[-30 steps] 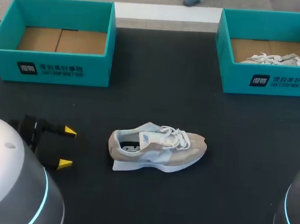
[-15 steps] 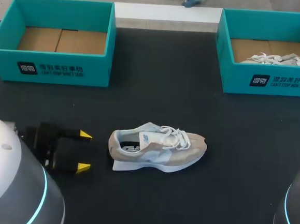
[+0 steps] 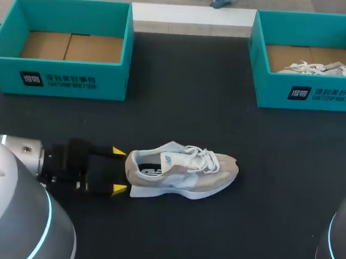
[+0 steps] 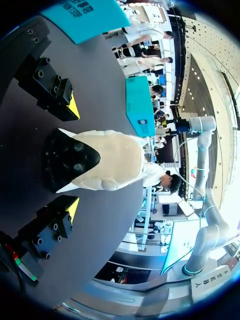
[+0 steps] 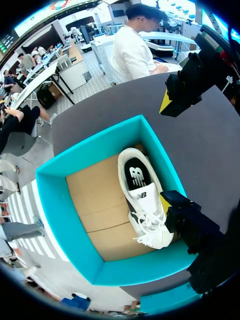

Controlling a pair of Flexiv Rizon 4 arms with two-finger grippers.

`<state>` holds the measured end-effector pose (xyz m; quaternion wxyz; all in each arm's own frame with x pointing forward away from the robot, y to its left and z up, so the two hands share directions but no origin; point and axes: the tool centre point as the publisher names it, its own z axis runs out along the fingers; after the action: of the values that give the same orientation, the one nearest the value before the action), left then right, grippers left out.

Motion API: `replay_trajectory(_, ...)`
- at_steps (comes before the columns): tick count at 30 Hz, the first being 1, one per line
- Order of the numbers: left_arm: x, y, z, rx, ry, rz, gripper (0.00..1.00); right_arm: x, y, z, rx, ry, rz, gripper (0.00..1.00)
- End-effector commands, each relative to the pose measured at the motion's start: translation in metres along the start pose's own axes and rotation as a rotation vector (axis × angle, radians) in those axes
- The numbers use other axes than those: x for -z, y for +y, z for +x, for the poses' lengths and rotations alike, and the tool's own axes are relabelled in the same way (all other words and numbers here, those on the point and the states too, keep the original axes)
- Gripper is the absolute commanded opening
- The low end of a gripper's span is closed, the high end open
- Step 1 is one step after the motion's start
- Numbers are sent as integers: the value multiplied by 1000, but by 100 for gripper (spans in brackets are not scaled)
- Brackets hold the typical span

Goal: Take the shoe out of the shoebox, open the shoe tongue, remove and reinsert the insole, then place the shoe into the shoebox

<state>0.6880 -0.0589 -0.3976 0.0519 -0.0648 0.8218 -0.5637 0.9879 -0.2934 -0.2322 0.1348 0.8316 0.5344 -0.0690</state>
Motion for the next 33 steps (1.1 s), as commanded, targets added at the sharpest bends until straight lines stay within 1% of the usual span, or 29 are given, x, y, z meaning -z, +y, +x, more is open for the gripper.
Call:
replay_trajectory(1, -14, 2, 2, -2, -18, 0, 100, 0, 0, 0, -1, 1, 1, 100)
replay_trajectory(9, -31, -1, -1, -15, -8, 2, 100, 0, 0, 0, -1, 1, 1, 100)
replay_trajectory(14, -40, -3, 1, -20, 4, 10, 100, 0, 0, 0, -1, 1, 1, 100)
replay_trajectory(19, -48, 0, 4, -13, 20, 11, 100, 0, 0, 0, -1, 1, 1, 100)
replay_trajectory(29, -61, 7, 2, -9, 35, -5, 100, 0, 0, 0, -1, 1, 1, 100)
replay_trajectory(30, -61, 7, 2, -9, 35, -5, 91, 0, 0, 0, -1, 1, 1, 100)
replay_trajectory(31, -61, 7, 1, -6, 36, -5, 48, 0, 0, 0, -1, 1, 1, 100)
replay_trajectory(32, -61, 7, 1, -5, 36, -4, 32, 0, 0, 0, -1, 1, 1, 100)
replay_trajectory(33, -61, 7, 1, -4, 36, -2, 0, 0, 0, 0, -1, 1, 1, 100)
